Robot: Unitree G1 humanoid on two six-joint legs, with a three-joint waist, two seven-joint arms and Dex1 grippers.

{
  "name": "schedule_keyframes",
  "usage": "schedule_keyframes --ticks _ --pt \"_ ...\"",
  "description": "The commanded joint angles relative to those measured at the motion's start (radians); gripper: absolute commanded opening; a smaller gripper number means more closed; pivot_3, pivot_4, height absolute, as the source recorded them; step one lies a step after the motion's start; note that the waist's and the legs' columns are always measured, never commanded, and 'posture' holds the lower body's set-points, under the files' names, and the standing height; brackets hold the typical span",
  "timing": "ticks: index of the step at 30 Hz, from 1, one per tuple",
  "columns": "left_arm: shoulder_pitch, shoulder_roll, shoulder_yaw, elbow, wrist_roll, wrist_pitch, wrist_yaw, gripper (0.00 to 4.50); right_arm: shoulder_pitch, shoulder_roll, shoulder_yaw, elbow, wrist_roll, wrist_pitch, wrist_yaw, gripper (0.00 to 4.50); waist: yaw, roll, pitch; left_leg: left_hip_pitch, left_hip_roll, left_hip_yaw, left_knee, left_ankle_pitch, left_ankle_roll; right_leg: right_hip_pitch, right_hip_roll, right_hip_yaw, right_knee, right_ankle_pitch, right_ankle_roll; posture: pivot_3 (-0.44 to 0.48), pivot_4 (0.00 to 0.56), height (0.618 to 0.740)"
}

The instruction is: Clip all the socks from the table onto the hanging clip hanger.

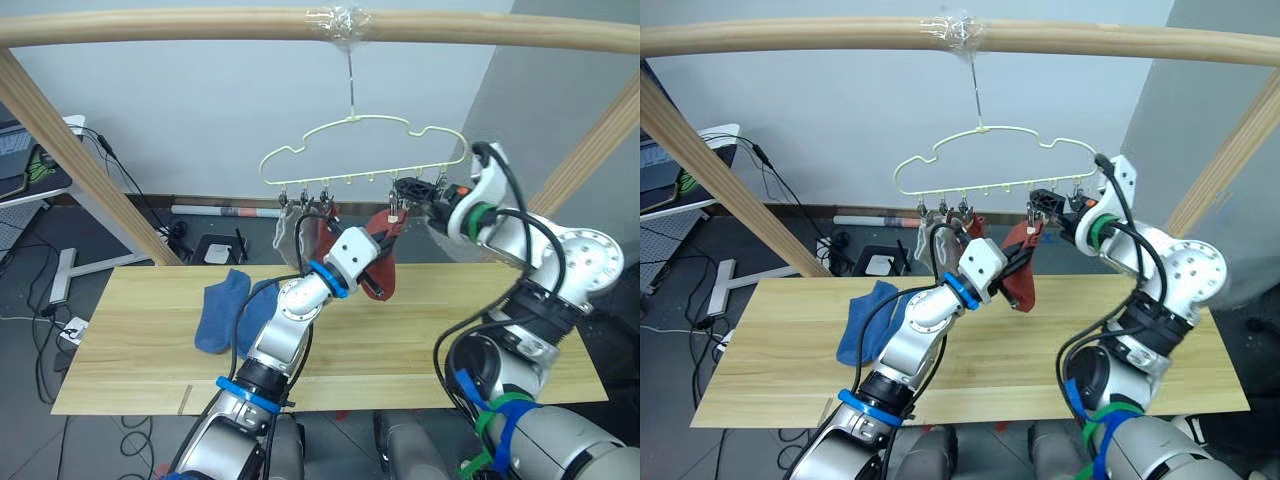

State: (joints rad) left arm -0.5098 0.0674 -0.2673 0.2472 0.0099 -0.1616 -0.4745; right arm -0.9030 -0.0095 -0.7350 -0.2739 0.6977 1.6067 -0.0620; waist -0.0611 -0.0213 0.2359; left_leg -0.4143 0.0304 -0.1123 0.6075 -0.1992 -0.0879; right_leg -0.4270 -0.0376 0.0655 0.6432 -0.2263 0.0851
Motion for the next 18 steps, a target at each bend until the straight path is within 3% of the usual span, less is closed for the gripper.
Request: schedule_keyframes --ticks 1,4,8,11,14,15,18 --pt "-0.028 -0.013 0.010 0.005 -0.029 -0.001 -0.025 0.54 0.083 -0.063 0.079 -0.129 0.117 0.008 0.047 4.50 -0.005 0.000 0.000 0.000 0.000 0.000 0.000 0.000 0.000 0.000 0.000 0.000 0.000 0.000 0.000 -0.081 0.198 0.740" --pt "-0.036 -0.015 0.019 0.015 -0.039 0.009 -0.032 1.33 0.128 -0.096 0.114 -0.172 0.160 0.008 0.060 4.50 -0.016 0.001 0.001 -0.001 0.000 0.000 0.000 0.000 0.000 -0.001 0.000 0.001 0.000 0.000 0.000 -0.081 0.198 0.740" --pt "-0.044 0.015 0.058 0.024 -0.067 0.031 -0.051 2.52 0.272 -0.159 0.274 -0.358 0.103 -0.087 0.078 4.50 -0.026 0.001 0.001 -0.001 0.000 0.000 0.000 0.000 0.000 -0.002 0.001 0.000 0.001 0.000 0.001 -0.094 0.199 0.740" --pt "-0.029 0.052 0.091 -0.020 -0.093 0.072 -0.065 3.42 0.382 -0.242 0.475 -0.400 -0.034 -0.276 0.079 4.50 -0.034 0.002 0.001 -0.001 0.000 0.002 0.000 0.000 0.000 -0.003 0.001 0.002 0.001 0.000 0.001 -0.094 0.199 0.740" --pt "0.002 0.110 0.126 -0.098 -0.117 0.126 -0.084 4.30 0.449 -0.208 0.548 -0.360 -0.125 -0.428 0.054 4.50 -0.040 0.002 0.001 -0.001 0.000 0.002 0.000 0.000 0.000 -0.004 0.001 0.003 0.001 0.000 0.001 -0.082 0.205 0.740" --pt "0.018 0.140 0.136 -0.138 -0.129 0.149 -0.104 4.49 0.468 -0.210 0.585 -0.349 -0.168 -0.489 0.053 4.33 -0.040 0.002 0.001 -0.001 0.000 0.002 0.000 0.000 0.000 -0.004 0.001 0.003 0.002 0.000 0.001 -0.065 0.208 0.740" --pt "0.046 0.198 0.155 -0.229 -0.161 0.207 -0.143 4.50 0.494 -0.214 0.654 -0.333 -0.242 -0.593 0.059 3.54 -0.038 0.002 0.001 -0.001 0.000 0.002 0.000 0.000 0.000 -0.005 0.001 0.003 0.001 0.000 0.001 -0.046 0.210 0.740"
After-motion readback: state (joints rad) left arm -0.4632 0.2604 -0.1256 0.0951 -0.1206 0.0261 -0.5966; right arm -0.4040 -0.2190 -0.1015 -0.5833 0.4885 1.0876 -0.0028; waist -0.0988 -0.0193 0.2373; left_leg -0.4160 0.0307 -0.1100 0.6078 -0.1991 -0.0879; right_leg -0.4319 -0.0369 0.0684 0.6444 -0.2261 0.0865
